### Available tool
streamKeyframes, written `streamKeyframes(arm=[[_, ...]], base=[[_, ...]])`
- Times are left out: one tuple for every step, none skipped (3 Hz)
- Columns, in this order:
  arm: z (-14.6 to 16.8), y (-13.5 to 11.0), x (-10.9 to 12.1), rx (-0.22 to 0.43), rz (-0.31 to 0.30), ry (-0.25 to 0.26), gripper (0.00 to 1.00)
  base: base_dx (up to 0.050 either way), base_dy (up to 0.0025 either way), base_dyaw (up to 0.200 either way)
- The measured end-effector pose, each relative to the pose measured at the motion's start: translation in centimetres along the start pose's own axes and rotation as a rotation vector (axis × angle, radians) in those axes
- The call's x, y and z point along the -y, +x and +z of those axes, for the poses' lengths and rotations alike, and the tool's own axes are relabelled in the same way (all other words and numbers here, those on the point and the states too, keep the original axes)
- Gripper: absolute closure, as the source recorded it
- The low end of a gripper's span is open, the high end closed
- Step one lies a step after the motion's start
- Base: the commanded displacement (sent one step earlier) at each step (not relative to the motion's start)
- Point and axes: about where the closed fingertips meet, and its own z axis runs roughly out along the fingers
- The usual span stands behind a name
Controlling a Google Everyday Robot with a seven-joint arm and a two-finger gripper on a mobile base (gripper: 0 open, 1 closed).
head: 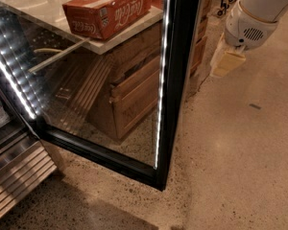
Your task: Close right fridge door
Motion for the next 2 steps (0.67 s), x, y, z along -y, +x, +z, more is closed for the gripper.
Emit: streamKeyframes(arm=[[0.25,0.11,-0.22,0.003,-0.012,0.002,0.87],[0.37,0.21,-0.38,0.010,-0.021,0.003,1.00]], base=[[0.000,0.00000,0.000],[0.000,0.00000,0.000]])
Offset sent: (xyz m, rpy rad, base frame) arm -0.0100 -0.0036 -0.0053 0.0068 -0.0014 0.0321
